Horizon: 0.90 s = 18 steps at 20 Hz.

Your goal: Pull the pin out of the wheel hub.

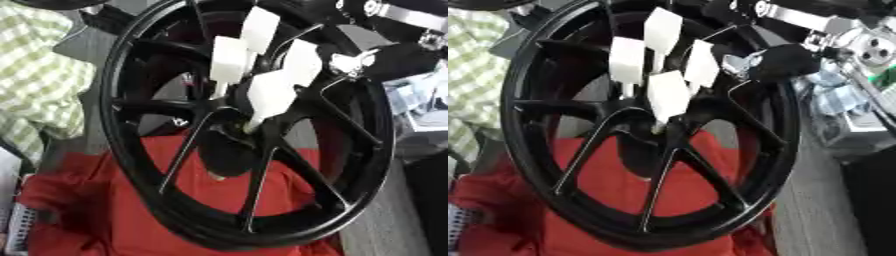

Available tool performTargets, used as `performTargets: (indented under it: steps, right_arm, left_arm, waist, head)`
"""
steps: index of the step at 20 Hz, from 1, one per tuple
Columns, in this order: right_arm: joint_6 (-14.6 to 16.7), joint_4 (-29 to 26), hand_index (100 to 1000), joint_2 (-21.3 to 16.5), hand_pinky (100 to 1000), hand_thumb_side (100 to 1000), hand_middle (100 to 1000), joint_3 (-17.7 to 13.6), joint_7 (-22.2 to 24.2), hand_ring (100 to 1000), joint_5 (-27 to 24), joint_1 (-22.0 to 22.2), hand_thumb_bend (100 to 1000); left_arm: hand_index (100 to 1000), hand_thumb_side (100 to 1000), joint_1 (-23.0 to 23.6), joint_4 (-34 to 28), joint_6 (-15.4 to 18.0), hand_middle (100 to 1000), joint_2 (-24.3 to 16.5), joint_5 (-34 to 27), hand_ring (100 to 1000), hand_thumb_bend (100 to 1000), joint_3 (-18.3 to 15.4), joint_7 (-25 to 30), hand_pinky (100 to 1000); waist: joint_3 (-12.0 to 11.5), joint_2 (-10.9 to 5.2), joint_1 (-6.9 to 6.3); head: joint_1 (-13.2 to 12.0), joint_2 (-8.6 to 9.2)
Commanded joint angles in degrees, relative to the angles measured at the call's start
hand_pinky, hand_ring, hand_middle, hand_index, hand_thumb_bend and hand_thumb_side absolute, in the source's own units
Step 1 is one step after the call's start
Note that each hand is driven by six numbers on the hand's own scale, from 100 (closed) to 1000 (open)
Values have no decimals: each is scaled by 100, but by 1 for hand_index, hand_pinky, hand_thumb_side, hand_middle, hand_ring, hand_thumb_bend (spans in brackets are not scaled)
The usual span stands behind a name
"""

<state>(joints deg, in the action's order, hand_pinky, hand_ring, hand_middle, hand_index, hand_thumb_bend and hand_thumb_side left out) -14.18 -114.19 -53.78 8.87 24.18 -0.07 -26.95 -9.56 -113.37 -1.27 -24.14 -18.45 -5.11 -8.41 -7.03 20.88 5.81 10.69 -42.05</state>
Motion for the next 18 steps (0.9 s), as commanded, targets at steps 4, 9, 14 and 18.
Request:
performTargets:
  steps: [4,9,14,18]
  right_arm:
    - [-35,-41,960,-124,1000,533,990,-3,61,1000,42,-37,100]
    - [-51,-41,958,-117,1000,522,988,10,157,1000,134,-8,100]
    - [-48,-41,956,-105,1000,514,987,43,174,1000,279,15,100]
    - [-31,-41,956,-98,1000,518,986,83,192,1000,395,33,100]
  left_arm:
    - [741,765,-46,-122,16,589,-130,-2,680,100,-1,24,616]
    - [741,765,-54,-122,10,590,-131,-12,680,100,-1,30,617]
    - [741,766,-57,-122,11,590,-130,-17,680,100,0,35,618]
    - [741,765,-56,-122,9,591,-137,-18,681,100,-5,36,619]
  waist:
    - [18,-71,-22]
    - [29,-65,-20]
    - [23,-58,-16]
    - [33,-63,-9]
  head:
    - [-24,-21]
    - [-36,-39]
    - [-51,-49]
    - [-80,-62]
